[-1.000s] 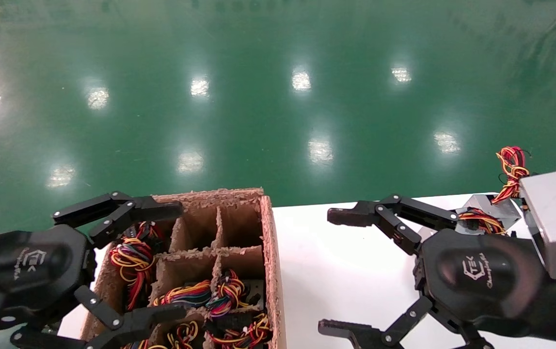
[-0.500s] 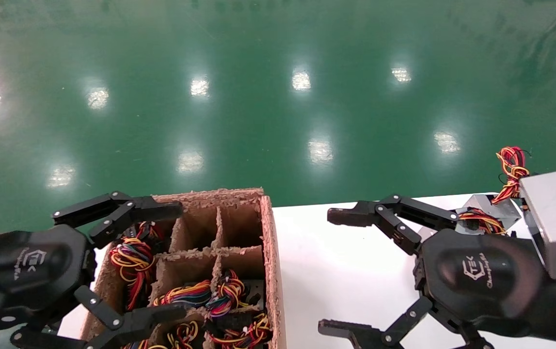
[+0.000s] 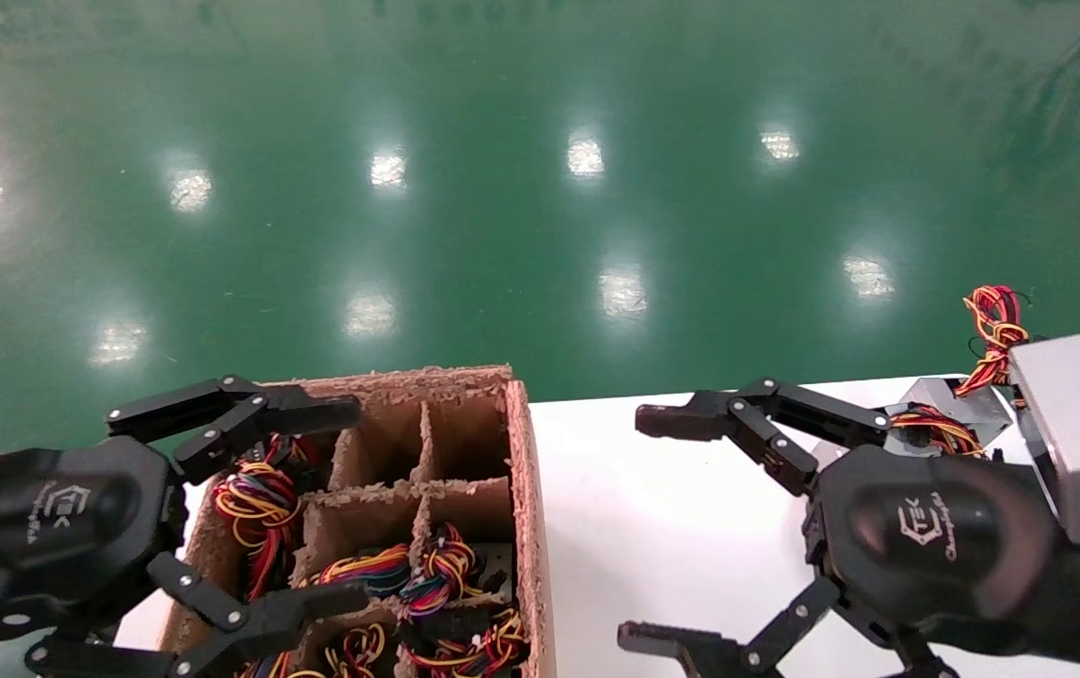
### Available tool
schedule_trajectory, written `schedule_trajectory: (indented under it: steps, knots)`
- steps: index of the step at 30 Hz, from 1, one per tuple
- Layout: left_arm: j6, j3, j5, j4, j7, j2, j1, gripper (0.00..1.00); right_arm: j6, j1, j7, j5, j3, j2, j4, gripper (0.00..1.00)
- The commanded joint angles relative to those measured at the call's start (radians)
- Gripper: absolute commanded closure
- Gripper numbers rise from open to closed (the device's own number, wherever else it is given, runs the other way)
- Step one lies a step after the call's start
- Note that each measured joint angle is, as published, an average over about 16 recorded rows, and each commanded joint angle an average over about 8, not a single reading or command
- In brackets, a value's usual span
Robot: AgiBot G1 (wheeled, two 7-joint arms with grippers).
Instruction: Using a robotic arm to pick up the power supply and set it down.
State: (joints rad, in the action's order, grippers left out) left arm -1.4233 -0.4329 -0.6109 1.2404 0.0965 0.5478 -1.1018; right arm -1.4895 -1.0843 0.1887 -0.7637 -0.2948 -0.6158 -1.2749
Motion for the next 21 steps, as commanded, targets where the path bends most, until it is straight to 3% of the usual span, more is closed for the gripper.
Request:
schedule_trajectory:
  steps: [1,10,21]
  knots:
    - [0.000,0.000,0.000,0.000,0.000,0.000,0.000,1.00,0.001,0.003,-0.003,-0.001,0.001,0.003,0.001,0.00]
    - [0.000,0.000,0.000,0.000,0.000,0.000,0.000,1.00,0.012,-0.089,0.034,-0.149,-0.094,-0.095,0.061,0.00]
    - [0.000,0.000,0.000,0.000,0.000,0.000,0.000,1.00,-0.054,-0.276,-0.033,-0.289,-0.221,-0.342,0.380,0.00]
